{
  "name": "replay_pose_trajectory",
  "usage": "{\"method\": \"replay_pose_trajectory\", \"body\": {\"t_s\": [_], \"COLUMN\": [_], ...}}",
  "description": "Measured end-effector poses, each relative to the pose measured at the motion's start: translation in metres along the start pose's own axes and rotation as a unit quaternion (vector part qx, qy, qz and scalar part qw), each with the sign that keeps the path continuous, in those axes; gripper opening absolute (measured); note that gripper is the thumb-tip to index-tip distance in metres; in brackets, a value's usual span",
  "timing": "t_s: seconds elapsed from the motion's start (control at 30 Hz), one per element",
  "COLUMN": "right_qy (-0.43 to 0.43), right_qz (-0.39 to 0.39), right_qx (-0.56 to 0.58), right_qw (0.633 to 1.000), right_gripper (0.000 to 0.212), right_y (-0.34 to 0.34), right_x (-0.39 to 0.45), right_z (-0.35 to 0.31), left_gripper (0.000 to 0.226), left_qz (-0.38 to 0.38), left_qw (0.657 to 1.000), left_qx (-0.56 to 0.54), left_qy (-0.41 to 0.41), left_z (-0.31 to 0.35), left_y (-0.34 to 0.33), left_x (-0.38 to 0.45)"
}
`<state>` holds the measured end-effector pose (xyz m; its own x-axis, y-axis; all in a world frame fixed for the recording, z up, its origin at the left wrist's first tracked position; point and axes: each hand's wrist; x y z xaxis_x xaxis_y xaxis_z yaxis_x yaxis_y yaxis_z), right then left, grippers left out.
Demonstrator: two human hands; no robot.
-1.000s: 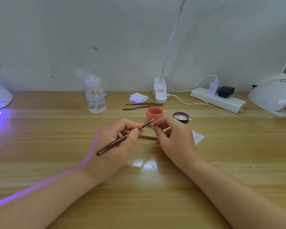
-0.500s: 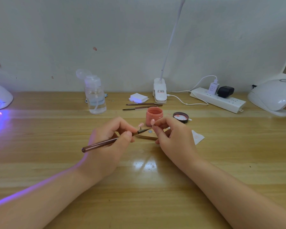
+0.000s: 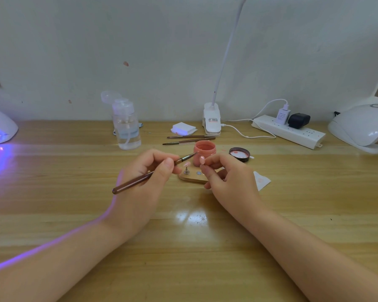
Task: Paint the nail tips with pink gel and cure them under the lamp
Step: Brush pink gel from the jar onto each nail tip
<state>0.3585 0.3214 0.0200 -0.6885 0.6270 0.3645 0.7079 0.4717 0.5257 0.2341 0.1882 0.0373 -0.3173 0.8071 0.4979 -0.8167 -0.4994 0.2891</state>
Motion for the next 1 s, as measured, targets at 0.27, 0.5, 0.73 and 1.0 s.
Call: {"method": "replay_pose_trajectory", "body": {"t_s": [0.27, 0.5, 0.73, 1.0], "right_qy": [-0.005, -0.003, -0.004, -0.009], "right_qz": [0.004, 0.009, 0.011, 0.002], "right_qx": [-0.002, -0.024, -0.015, -0.010], "right_qw": [1.000, 1.000, 1.000, 1.000], "right_gripper": [0.003, 0.008, 0.005, 0.008], "right_y": [0.0001, 0.0001, 0.0002, 0.0000], "right_x": [-0.0004, -0.0004, -0.0002, 0.0002], "right_z": [0.0000, 0.0012, 0.0007, -0.0003], "left_gripper": [0.015, 0.012, 0.015, 0.012], "left_qz": [-0.010, -0.037, -0.023, -0.011], "left_qw": [1.000, 0.998, 0.998, 0.999], "left_qx": [0.004, 0.053, 0.053, 0.043], "left_qy": [0.003, 0.003, 0.006, 0.005], "left_z": [0.0010, 0.0035, 0.0044, 0.0028], "left_y": [0.0001, -0.0013, -0.0032, -0.0024], "left_x": [-0.0037, -0.0069, -0.0036, -0.0038]}}
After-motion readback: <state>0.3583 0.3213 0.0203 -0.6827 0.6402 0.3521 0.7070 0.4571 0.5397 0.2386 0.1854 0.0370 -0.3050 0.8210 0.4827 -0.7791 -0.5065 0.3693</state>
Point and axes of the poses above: each hand's wrist, its own x-axis towards the middle knuckle, its own y-axis out of the back of the hand, z = x × y, and after that the axes turned 12 degrees about -z, right-handed
